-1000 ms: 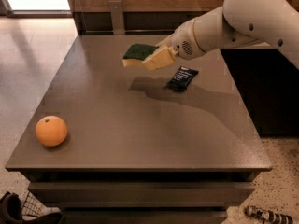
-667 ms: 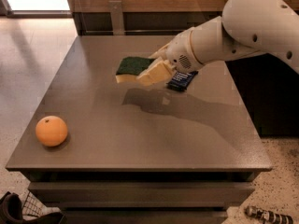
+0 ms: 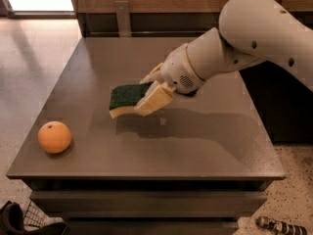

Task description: Move sponge near orange

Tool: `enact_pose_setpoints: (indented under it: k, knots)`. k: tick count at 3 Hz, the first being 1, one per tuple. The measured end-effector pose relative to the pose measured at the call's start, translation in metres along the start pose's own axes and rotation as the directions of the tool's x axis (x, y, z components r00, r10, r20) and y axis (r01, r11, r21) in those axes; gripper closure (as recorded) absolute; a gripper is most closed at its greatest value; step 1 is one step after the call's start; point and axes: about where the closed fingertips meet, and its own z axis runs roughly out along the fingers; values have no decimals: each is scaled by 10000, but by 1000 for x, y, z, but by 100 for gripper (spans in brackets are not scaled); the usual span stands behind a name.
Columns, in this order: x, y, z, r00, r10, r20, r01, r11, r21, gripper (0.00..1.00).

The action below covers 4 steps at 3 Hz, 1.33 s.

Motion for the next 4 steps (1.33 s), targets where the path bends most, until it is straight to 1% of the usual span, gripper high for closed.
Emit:
enact_pose_setpoints:
  k: [1,2,3,4]
  knots:
    - [3,36,44,9929,-1172,225,1188,9520,-2822,100]
    - [5,46,58,9867,-1578,382,1604,9119,-3778,100]
    - [5,50,61,9853,-1661,405,1683,9013,-3992,81]
    - [4,51,63,9847,-1693,414,1715,8982,-4047,50]
